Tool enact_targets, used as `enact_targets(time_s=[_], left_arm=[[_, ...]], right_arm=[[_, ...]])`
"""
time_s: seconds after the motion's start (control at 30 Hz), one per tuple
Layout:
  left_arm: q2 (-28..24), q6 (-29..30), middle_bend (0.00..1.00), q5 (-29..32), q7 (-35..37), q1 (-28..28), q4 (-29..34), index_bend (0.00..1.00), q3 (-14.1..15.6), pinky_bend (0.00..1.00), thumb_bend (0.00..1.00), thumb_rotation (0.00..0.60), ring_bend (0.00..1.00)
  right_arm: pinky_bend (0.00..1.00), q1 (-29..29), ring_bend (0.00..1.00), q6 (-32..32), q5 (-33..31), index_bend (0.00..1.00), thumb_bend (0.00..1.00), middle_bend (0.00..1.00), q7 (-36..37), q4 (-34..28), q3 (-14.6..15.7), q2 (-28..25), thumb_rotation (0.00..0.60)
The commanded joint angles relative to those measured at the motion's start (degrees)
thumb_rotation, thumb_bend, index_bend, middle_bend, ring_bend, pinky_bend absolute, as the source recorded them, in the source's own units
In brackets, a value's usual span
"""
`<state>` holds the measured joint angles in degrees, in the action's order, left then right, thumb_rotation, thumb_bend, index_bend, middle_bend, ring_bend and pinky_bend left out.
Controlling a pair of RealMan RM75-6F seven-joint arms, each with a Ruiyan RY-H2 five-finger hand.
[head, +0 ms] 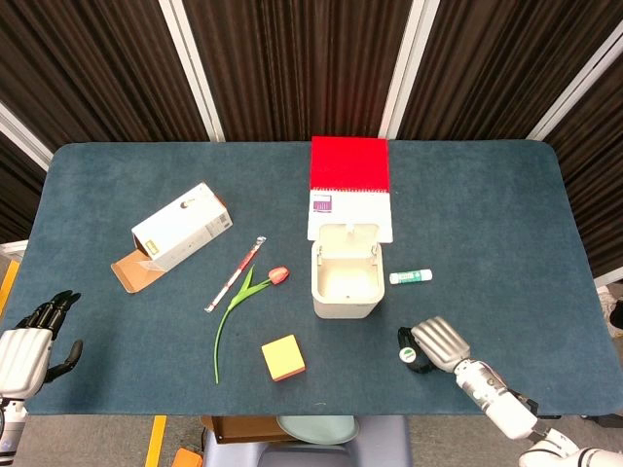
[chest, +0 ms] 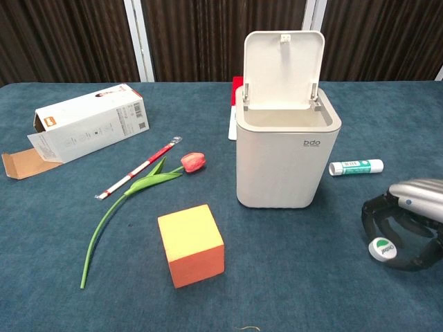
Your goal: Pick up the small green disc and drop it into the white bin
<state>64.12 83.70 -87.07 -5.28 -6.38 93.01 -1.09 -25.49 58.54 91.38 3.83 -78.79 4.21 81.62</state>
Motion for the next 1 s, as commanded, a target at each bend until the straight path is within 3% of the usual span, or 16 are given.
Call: enact_targets(time_s=[0.03, 0.27, 0.47, 0.7, 1.0], left_arm=[[0.03, -0.09, 0.11, 0.00, -0.07, -0.05, -0.01, 0.13, 0.02, 0.39, 0.44, 0.600, 0.19], [0.12, -0.31, 0.11, 0.37, -0.56, -0.07, 0.07, 0.13, -0.05, 0.39, 0.44, 0.600, 0.19], [0.22, -0.68, 0.11, 0.56, -1.75, -0.15, 0.39, 0.13, 0.08, 0.39, 0.44, 0.600, 0.19], [0.24, -1.63, 0.11, 1.14, -2.77, -0.41, 0.66, 0.13, 0.19, 0.39, 0.44, 0.600, 0.19], [0.04, -1.78, 0.11, 1.09, -2.78, -0.45, 0.86, 0.13, 0.31, 0.39, 0.43, 0.600, 0.19]], right_arm=[[1.00, 1.33, 0.88, 5.98, 1.72, 0.70, 0.33, 0.77, -1.02, -3.30, -1.13, -2.64, 0.600], [1.00, 5.12, 0.88, 16.61, 2.83, 0.70, 0.33, 0.77, -10.60, -16.97, -3.53, -12.21, 0.600], [1.00, 6.59, 0.88, 19.91, 1.41, 0.70, 0.33, 0.77, -16.17, -24.37, -5.85, -17.05, 0.600], [1.00, 2.30, 0.88, 15.20, -2.94, 0.70, 0.33, 0.77, -15.40, -24.56, -10.72, -16.70, 0.600], [1.00, -5.48, 0.88, 7.24, -8.69, 0.70, 0.33, 0.77, -15.48, -19.90, -16.11, -10.66, 0.600]])
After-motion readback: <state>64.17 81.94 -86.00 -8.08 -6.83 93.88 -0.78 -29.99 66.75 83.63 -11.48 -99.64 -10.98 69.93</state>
